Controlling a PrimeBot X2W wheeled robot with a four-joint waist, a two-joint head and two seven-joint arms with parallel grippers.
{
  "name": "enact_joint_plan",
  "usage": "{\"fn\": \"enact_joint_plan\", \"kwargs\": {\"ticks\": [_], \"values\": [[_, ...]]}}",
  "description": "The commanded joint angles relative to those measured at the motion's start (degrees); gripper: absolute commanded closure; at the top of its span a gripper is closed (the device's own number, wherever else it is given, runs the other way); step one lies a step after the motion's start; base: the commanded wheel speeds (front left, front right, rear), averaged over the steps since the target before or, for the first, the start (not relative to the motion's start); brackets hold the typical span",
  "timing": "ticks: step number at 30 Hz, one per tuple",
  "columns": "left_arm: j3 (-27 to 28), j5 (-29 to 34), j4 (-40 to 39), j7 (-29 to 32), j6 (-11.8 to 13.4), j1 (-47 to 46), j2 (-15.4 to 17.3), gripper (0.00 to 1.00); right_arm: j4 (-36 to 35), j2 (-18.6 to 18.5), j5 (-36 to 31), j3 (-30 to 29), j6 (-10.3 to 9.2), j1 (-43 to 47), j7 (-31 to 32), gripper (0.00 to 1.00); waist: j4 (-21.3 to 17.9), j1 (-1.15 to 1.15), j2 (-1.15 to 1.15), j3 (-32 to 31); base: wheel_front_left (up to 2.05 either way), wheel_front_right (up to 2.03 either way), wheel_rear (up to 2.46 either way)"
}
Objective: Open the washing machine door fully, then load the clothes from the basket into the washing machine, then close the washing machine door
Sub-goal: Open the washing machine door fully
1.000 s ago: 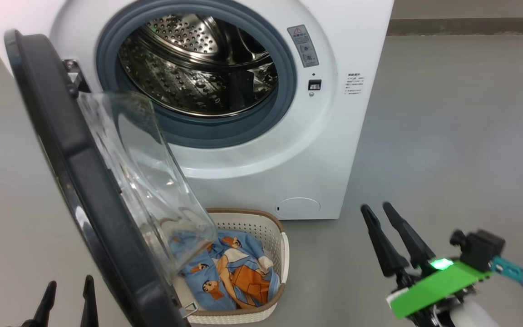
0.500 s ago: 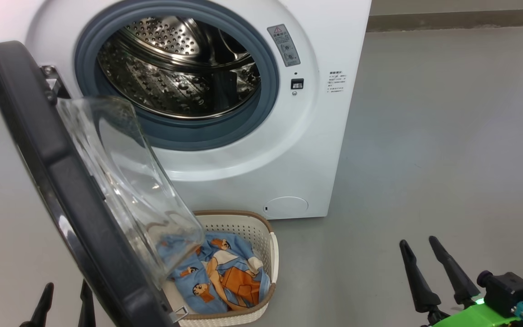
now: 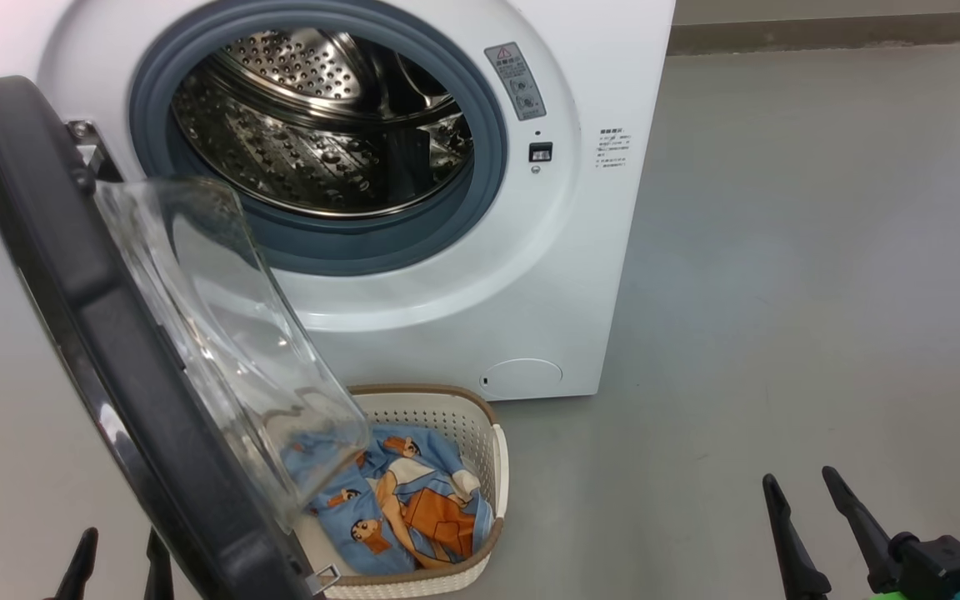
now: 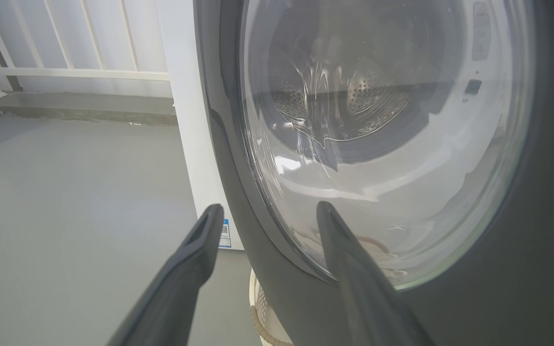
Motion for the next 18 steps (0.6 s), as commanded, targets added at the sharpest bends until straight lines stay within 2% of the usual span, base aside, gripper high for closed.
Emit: {"fn": "enact_joint_plan", "kwargs": {"ticks": [1, 18], "values": [[1.8, 0.1, -1.5, -0.4, -0.1, -1.0, 1.1, 0.00, -1.2, -0.5, -0.8, 0.5, 0.10, -0.6, -0.7, 0.00, 0.0, 0.00, 0.00, 0.1, 0.00, 0.00, 0.00], [1.5, 0.2, -1.5, -0.4, -0.1, -1.1, 0.9, 0.00, -0.8, 0.1, -2.4, -0.3, 0.10, -0.9, -0.7, 0.00, 0.2, 0.00, 0.00, 0.2, 0.00, 0.00, 0.00]]}}
